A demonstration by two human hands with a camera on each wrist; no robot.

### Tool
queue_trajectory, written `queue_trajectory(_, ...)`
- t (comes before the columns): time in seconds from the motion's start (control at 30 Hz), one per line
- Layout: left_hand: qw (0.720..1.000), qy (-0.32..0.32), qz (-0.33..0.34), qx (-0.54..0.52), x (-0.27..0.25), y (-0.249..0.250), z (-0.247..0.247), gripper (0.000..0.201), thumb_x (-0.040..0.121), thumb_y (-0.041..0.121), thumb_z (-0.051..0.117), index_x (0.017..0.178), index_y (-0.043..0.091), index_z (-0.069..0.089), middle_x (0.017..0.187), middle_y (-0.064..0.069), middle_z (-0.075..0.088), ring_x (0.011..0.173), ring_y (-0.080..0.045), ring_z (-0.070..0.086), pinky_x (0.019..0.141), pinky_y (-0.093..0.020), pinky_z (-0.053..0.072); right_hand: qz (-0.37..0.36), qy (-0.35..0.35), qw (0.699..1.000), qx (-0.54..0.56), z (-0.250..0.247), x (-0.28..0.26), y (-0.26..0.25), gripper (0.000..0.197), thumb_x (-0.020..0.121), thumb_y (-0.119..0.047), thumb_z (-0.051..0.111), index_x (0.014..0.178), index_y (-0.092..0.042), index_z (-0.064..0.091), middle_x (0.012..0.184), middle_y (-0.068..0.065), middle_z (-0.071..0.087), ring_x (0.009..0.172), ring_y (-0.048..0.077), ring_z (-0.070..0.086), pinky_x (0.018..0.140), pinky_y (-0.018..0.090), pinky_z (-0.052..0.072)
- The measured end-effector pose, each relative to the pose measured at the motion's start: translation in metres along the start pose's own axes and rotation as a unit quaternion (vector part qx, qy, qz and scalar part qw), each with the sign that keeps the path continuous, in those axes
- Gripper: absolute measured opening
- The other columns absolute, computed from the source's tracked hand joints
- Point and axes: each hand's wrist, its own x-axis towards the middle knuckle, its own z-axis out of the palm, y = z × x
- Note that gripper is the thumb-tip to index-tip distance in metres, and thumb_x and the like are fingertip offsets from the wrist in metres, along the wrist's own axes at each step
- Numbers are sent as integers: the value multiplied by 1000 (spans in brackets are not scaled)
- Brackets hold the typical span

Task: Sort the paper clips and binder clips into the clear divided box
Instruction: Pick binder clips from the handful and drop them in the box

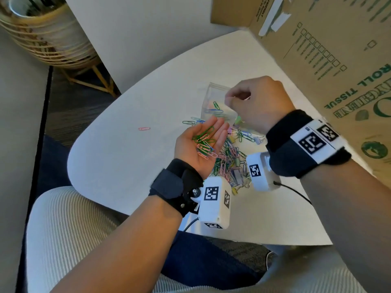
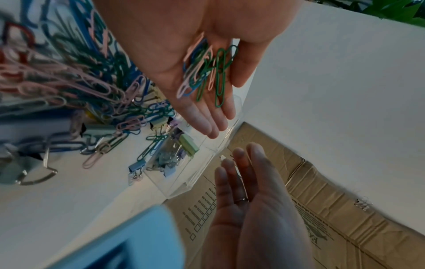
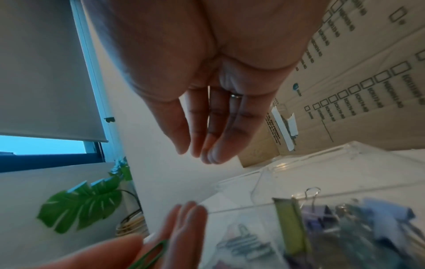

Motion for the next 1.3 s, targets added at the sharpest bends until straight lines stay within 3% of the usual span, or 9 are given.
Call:
queue_trajectory(0.13,1000,-6,16,6,-3,-3,9,37,96,18,38,91,-2,69,90,-18,71,78,-28,69,79,-38,55,4,-117,993,27,4,-33,-6,15,80,-36,72,78,-21,75,67,-9,71,61,1,61,63,20,50)
queue_trajectory(0.33,1000,-18,-9,-1,-7,-7,19,33,94,22,42,91,1,67,107,-19,65,121,-36,54,107,-47,38,-14,-200,977,-74,15,-47,-14,30,76,-34,76,100,-18,74,92,0,72,88,15,65,84,32,51)
queue_trajectory(0.47,1000,-23,-12,6,-6,-10,19,32,95,23,42,96,3,66,101,-16,66,105,-33,61,99,-43,45,-33,-178,979,-92,21,-47,-13,18,80,-18,68,95,-22,76,82,-6,68,83,12,63,72,22,41)
queue_trajectory(0.57,1000,-24,1,14,-4,-8,21,32,95,23,40,98,2,65,89,-14,69,84,-29,65,80,-36,51,0,-142,990,-11,17,-45,-6,13,82,-16,71,92,-20,76,75,-5,68,68,8,63,77,22,50)
queue_trajectory(0.7,1000,-19,16,13,-2,-6,21,33,95,22,39,97,0,63,86,-15,65,74,-27,63,67,-34,51,64,-118,974,183,14,-44,2,15,84,-6,71,87,-19,76,71,9,72,62,17,68,67,28,61)
queue_trajectory(0.83,1000,7,21,13,0,-7,13,32,95,17,40,97,-4,63,87,-18,70,80,-30,68,81,-37,55,76,-26,957,278,4,-22,4,17,81,-5,74,84,-22,73,66,7,72,56,18,65,57,30,58)
queue_trajectory(1.03,999,29,17,29,-2,-6,8,32,95,16,41,100,-6,64,94,-20,72,84,-31,71,83,-35,56,52,45,987,142,-4,12,2,9,82,-21,74,91,-21,77,69,-4,71,54,12,64,50,15,46)
queue_trajectory(1.17,999,14,22,26,-3,-3,9,33,95,16,41,101,-6,64,97,-20,71,90,-31,69,86,-36,55,37,-23,999,1,5,15,1,33,81,-35,73,111,-21,72,99,-3,71,93,15,65,84,20,47)
queue_trajectory(1.3,999,6,34,14,-1,2,8,32,95,17,41,102,-5,64,98,-19,71,91,-30,68,86,-35,55,-29,-18,999,7,5,-6,-8,20,86,-28,67,105,-25,72,91,-7,69,77,6,59,72,12,46)
